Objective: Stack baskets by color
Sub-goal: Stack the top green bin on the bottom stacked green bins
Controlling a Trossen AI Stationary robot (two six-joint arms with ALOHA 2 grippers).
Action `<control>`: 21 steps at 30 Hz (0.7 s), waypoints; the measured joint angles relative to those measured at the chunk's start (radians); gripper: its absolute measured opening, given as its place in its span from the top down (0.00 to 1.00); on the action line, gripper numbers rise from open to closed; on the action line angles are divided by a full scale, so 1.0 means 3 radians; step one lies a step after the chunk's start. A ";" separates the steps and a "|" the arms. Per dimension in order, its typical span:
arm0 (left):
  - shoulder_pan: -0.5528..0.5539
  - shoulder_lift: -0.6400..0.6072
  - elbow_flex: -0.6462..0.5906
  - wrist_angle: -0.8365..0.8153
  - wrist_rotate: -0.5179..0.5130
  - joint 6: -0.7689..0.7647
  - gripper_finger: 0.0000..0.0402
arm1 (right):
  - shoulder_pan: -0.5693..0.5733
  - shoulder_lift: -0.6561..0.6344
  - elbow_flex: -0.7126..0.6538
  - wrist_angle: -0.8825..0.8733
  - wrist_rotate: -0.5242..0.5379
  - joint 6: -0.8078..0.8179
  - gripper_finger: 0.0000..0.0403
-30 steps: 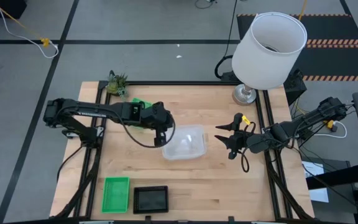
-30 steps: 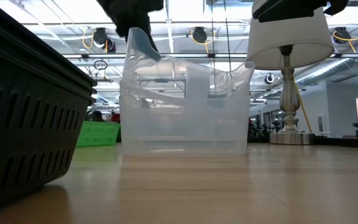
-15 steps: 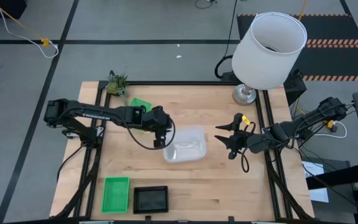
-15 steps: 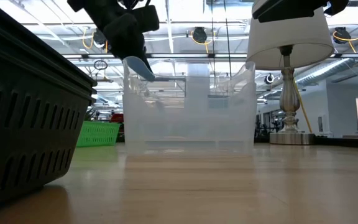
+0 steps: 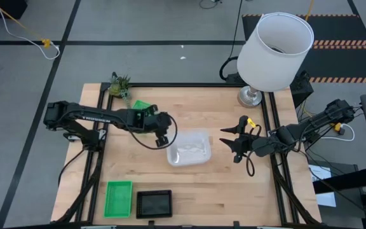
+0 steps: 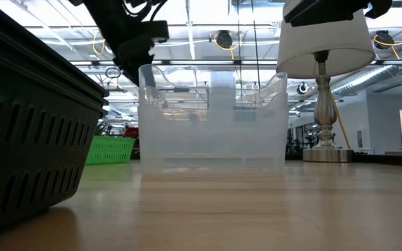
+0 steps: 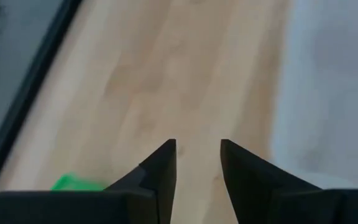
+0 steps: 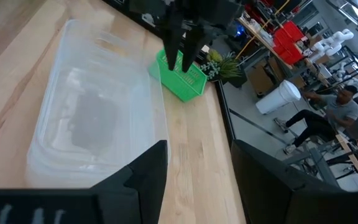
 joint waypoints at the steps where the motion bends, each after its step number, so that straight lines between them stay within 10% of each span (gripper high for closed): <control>1: 0.0001 -0.0001 0.0000 -0.0069 -0.0087 -0.0048 0.69 | -0.0003 0.0000 -0.0001 -0.0013 0.0000 0.0002 0.58; 21: 0.0468 0.0009 -0.0435 -0.1064 -0.0060 -0.1483 0.71 | -0.0127 0.0000 -0.0326 0.0118 0.0010 0.0067 0.58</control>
